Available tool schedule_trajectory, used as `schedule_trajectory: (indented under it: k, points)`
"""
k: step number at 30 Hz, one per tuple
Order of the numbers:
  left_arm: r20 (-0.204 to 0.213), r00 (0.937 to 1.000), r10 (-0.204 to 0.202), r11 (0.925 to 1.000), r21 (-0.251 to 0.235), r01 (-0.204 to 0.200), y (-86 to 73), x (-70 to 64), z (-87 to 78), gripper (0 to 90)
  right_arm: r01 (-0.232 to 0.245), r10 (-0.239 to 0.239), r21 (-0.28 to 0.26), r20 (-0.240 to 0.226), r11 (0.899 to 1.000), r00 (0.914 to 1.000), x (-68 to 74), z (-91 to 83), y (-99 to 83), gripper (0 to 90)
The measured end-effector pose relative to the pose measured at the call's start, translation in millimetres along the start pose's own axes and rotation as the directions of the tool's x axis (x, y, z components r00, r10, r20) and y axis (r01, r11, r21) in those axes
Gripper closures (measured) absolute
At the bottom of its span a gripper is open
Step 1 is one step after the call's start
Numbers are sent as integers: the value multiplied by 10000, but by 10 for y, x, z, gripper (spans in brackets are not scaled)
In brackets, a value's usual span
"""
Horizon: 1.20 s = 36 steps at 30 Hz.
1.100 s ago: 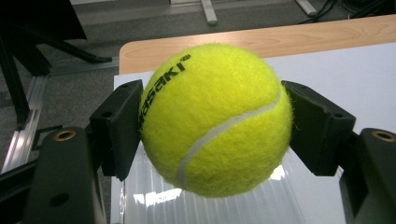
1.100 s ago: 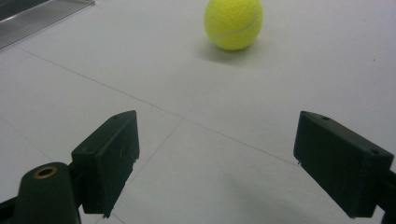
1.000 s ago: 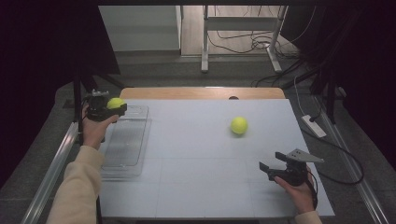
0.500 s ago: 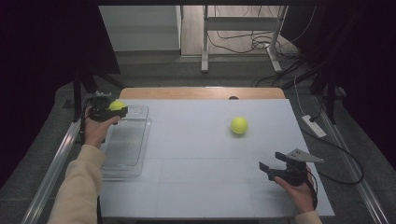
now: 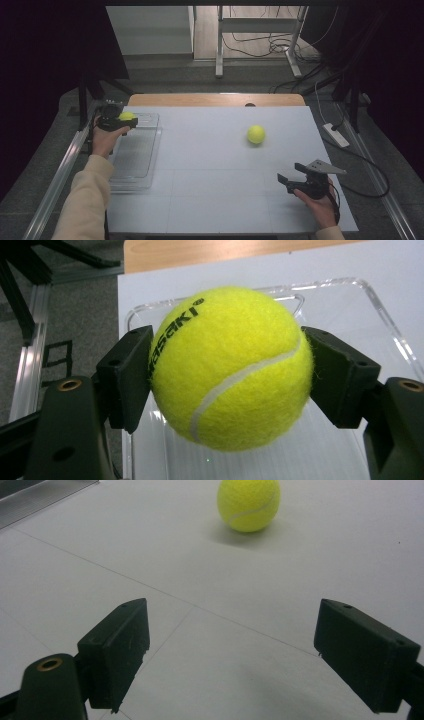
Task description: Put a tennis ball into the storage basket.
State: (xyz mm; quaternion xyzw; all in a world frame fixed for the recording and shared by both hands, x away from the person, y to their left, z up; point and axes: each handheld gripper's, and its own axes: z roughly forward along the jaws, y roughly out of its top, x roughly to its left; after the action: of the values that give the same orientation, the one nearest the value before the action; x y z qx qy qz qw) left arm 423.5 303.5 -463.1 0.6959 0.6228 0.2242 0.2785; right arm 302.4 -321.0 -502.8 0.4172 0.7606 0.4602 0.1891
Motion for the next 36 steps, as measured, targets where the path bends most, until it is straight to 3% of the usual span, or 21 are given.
schedule_trajectory:
  k: [13, 17, 31, 36]
  points:
    - [-152, 9990, 421, 9963, 760, -409, -24, -38, 108, 268, 27, -27, 2, 5, 10000, 10000, -1, -2, -1, 149]
    - [-192, 9991, 390, 9948, 945, -370, -44, -11, 130, 268, 17, -17, 0, -12, 10000, 10000, -2, -5, -1, 148]
    - [-175, 9990, 417, 9959, 815, -401, -36, -17, 104, 266, 28, -28, -24, -20, 10000, 10000, 2, -4, -1, 148]
    - [-249, 9994, 240, 9974, 686, -223, -34, -11, 96, 256, 37, -37, -14, -22, 10000, 10000, 0, -6, 0, 148]
